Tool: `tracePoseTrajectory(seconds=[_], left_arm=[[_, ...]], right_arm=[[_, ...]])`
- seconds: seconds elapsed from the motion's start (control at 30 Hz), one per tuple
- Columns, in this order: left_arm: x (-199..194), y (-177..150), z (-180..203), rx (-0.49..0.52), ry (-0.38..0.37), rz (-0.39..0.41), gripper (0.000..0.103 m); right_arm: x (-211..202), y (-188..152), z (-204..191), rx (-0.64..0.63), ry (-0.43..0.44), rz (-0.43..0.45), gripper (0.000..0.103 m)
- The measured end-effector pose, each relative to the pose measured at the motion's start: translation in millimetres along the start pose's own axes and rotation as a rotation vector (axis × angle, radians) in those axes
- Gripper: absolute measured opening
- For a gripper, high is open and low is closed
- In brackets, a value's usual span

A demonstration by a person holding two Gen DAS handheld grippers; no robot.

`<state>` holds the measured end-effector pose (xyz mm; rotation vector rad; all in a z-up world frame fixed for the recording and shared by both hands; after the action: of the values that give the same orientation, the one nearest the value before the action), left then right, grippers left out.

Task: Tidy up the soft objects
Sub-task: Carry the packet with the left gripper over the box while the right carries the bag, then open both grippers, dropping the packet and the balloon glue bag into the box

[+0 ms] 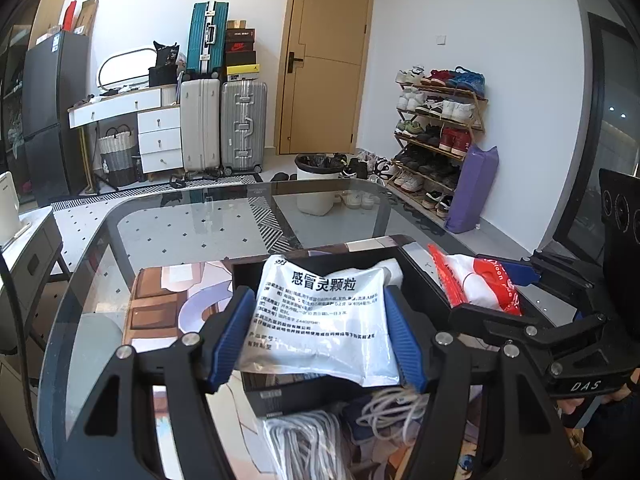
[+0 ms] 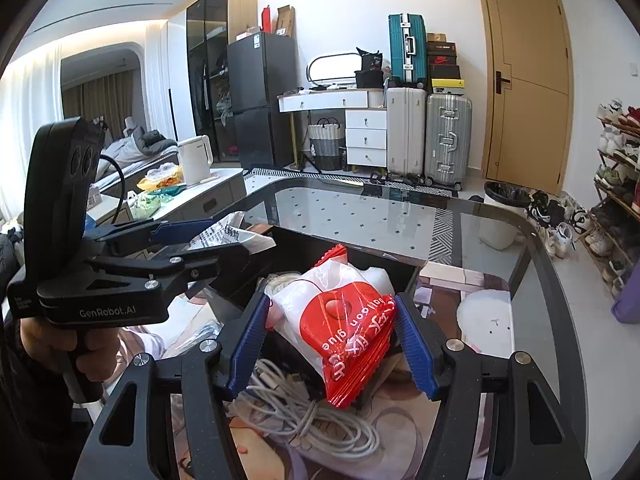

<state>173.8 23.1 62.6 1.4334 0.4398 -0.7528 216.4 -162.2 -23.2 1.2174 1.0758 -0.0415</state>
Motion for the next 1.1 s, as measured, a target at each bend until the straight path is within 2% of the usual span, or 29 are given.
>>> tracePoseTrajectory(seconds=[0.47,0.8,1.1], left_arm=[[35.2,8.7,-11.0,-0.01,0.002,-0.05,0.065],[45.0,7.9,-19.3,-0.022,0.005,-0.075,0.065],[48.1,9.2,-20.4,-0.018,0.007,-0.081,0.065]], right_arm=[[43.9,16.4,5.0,-0.039,0.033,-0.074,0.064],[66.7,21.6,4.0,-0.052,0.048,-0.126,0.064],[73.7,21.6,10.1,-0.044,0.05,-0.13,0.064]])
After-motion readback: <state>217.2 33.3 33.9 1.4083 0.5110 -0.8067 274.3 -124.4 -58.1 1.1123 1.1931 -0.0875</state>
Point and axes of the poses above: each gripper's, at about its wrist camera, not at the fingertips, and x roughly the way its jaws point, z to its right, y to its top, the point moved 3 cm from there along x, roughly the way its jaws point, and after that the axes turned 12 degrees about -z, right-handed, at the moved point
